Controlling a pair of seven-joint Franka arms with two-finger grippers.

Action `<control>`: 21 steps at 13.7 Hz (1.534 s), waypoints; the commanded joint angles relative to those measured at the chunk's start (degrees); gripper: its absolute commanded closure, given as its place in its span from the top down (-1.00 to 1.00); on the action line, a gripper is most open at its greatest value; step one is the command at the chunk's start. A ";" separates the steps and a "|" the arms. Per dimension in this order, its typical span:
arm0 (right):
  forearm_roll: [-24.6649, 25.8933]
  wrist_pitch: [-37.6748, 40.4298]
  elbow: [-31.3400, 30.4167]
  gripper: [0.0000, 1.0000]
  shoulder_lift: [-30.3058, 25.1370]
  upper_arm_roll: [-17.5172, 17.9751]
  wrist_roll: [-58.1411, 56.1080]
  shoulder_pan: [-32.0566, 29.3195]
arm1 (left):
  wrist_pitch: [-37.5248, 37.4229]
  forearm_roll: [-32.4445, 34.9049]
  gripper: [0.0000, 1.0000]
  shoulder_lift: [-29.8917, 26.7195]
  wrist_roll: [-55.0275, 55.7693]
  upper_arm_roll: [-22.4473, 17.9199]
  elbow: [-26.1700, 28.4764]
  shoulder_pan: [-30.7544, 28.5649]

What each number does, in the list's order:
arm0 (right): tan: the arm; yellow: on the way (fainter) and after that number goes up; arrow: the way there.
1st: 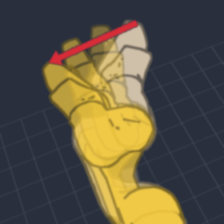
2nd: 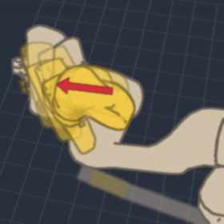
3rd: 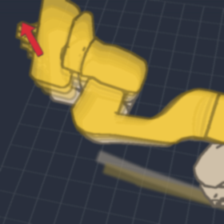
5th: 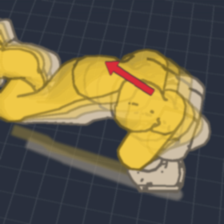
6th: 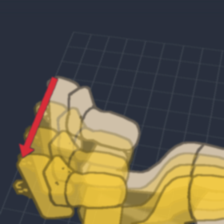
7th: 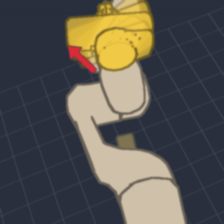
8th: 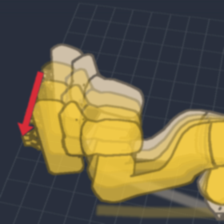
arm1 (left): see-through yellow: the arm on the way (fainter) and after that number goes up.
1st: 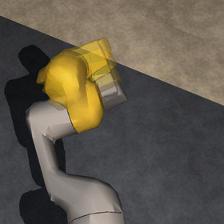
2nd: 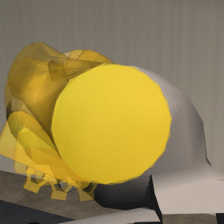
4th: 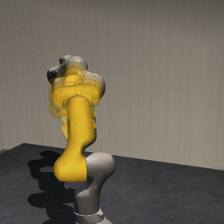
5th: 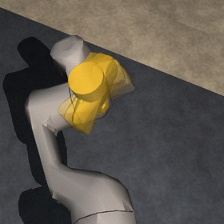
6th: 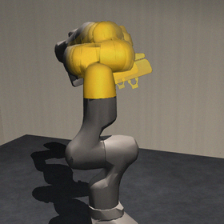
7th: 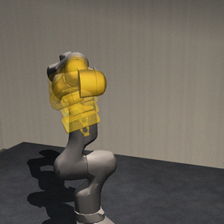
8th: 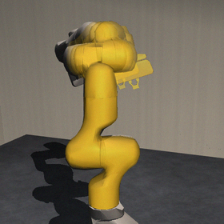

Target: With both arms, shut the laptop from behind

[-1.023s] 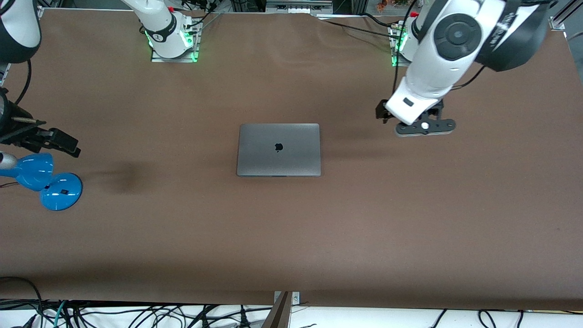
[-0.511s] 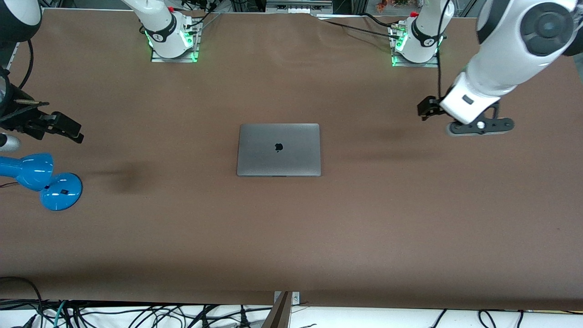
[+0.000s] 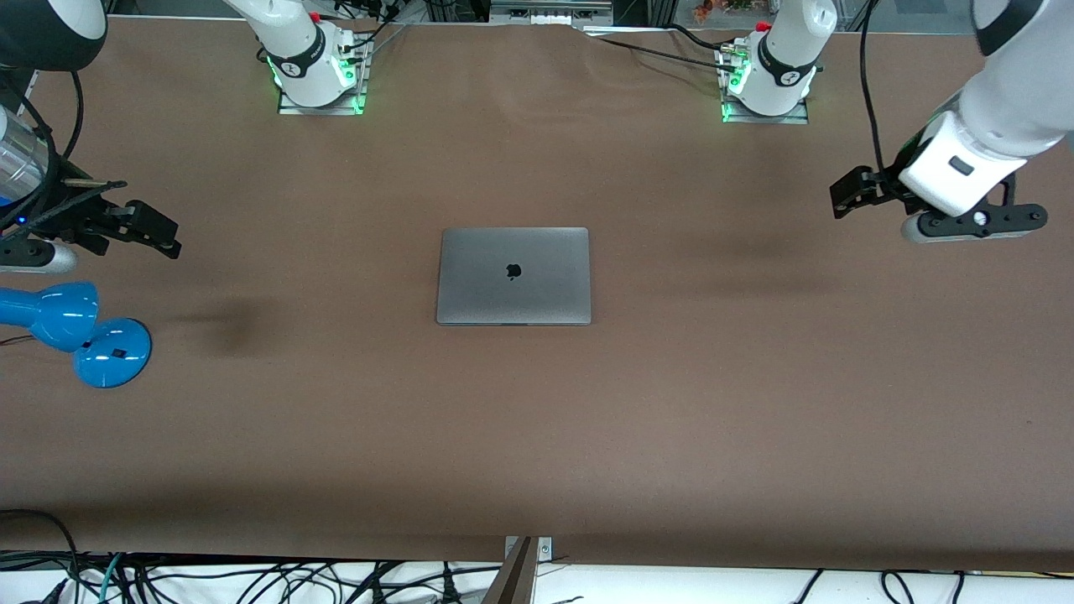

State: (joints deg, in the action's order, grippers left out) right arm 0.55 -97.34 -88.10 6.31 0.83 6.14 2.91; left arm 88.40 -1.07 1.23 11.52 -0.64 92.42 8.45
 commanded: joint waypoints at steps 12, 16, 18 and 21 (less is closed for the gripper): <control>0.51 3.65 -3.57 1.00 -4.64 0.84 3.80 -1.42 | 0.81 0.81 1.00 -4.31 -8.80 -4.28 5.05 0.51; 0.60 4.17 -4.10 1.00 -4.46 0.84 3.62 -1.42 | 0.81 1.42 1.00 -4.57 -8.62 -4.10 4.44 0.25; 0.60 4.71 -4.01 1.00 -4.37 0.84 3.53 -1.42 | 0.55 1.51 1.00 -4.48 -8.01 -4.01 4.35 0.25; 0.60 4.71 -4.01 1.00 -4.37 0.84 3.44 -1.42 | 0.46 1.51 1.00 -4.31 -8.01 -4.01 4.44 0.16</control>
State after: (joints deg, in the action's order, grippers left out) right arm 0.55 -93.01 -90.94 3.34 0.82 9.18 2.35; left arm 88.57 -1.02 -2.03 4.00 -4.46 95.84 8.35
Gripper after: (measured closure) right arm 0.000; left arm 0.000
